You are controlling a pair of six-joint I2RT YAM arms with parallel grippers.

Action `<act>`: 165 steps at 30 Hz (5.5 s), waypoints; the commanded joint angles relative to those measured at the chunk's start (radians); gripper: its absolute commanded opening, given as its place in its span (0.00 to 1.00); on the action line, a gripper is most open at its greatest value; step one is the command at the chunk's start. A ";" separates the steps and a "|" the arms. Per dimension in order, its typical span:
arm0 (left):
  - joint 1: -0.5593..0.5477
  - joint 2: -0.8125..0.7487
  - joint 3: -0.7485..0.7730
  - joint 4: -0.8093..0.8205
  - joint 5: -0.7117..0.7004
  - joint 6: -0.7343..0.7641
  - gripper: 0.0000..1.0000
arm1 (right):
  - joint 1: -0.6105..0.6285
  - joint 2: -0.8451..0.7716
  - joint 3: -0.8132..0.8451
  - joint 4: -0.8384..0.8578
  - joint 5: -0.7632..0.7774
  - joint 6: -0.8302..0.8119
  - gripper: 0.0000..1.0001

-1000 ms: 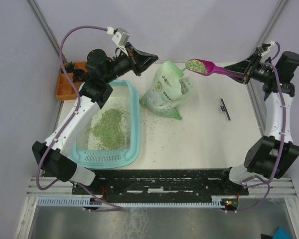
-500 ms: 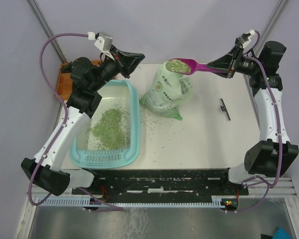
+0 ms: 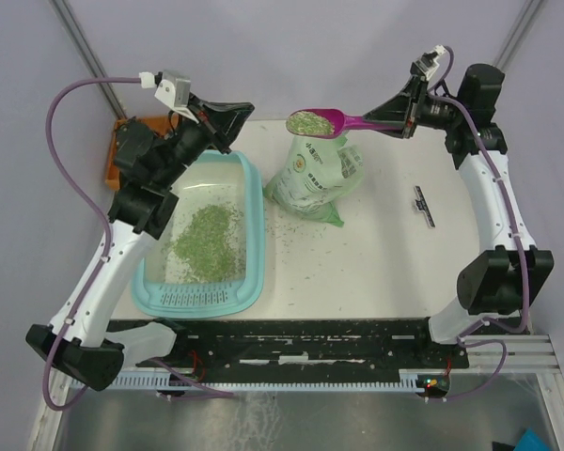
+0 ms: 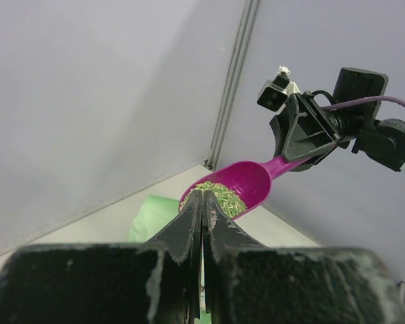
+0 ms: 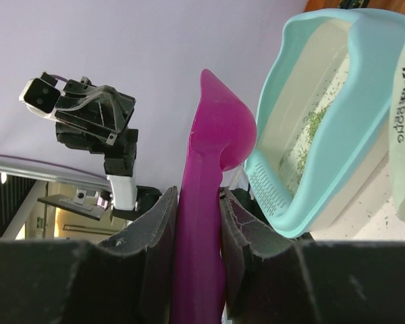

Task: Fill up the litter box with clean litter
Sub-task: 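Pour the cat litter into the litter box, then scoop the cat litter from the cat litter bag.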

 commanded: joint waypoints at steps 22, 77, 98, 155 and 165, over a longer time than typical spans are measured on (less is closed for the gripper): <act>0.006 -0.183 -0.049 -0.095 -0.225 0.122 0.03 | 0.412 0.205 0.212 0.063 0.017 -0.006 0.02; 0.005 -0.266 -0.072 -0.328 -0.633 0.195 0.03 | 0.729 0.805 1.038 -0.771 0.584 -0.950 0.02; 0.005 -0.248 -0.098 -0.310 -0.645 0.198 0.03 | 0.699 0.574 0.960 -0.538 0.795 -1.160 0.02; 0.101 1.055 0.657 0.400 0.667 -0.551 0.88 | -0.154 0.084 0.551 -1.118 0.409 -1.104 0.02; 0.061 1.098 0.655 0.365 0.726 -0.535 0.79 | -0.154 0.122 0.534 -1.125 0.377 -1.101 0.02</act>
